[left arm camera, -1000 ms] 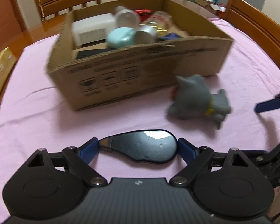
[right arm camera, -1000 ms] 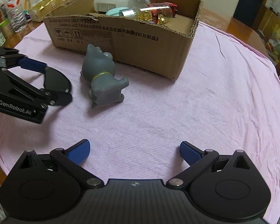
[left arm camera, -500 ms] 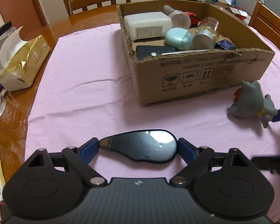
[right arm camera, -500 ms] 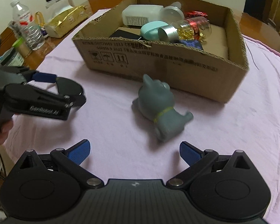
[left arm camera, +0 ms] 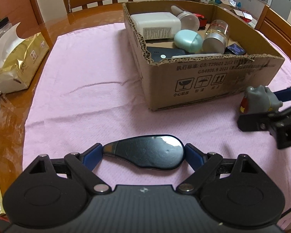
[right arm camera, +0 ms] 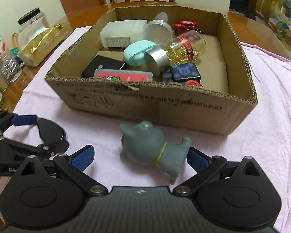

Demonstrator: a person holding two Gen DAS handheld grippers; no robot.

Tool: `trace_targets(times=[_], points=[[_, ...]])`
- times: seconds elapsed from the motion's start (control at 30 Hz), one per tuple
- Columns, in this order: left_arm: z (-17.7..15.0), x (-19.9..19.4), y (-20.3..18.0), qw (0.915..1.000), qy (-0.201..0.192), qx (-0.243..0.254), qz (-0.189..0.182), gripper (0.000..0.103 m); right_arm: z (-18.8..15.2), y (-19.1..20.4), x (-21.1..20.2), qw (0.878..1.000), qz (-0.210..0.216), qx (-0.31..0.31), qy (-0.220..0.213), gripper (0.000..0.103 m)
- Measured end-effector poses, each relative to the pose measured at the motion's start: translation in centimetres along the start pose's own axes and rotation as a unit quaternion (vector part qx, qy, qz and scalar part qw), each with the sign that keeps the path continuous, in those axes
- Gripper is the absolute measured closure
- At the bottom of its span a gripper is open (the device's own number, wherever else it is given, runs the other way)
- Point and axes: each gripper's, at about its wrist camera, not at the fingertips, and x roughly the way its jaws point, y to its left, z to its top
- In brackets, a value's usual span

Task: Organize rigid objects
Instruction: 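Close the right gripper on the gray elephant toy while the left tool holds the black object, then carry the gray toy into the box and release it while the left tool carries the black object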

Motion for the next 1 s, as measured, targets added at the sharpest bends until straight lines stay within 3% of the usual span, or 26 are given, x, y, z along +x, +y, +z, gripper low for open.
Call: trace_targets(times=[0.23,0.4,0.63,0.83,1.0], points=[[0.3,0.1,0.0,0.9999,0.002,0.013,-0.004,0.014,0.7,0.3,0.7,0.999,-0.034,-0.012,-0.003,0.024],[0.6,-0.2,-0.2,0.9995,0.004,0.028,-0.011,0.014,0.7,0.2,0.5,0.999,-0.035,-0.030,0.000,0.026],[1.8,-3.8,-0.8,0.9971,-0.001,0.068,-0.035,0.014,0.7,-0.1,-2.0,0.997,-0.002,-0.077,0.003,0.026],[4.5,-8.5,-2.4,0.9900,-0.044,0.121,-0.057,0.014,1.8,-0.8,-6.3,0.992,0.027,-0.123,-0.011,0.026],[8.1,-9.1,-3.8,0.9855,-0.091,0.133,-0.053,0.014,3.3,-1.6,-9.0,0.988,0.031,-0.146,-0.037,0.026]])
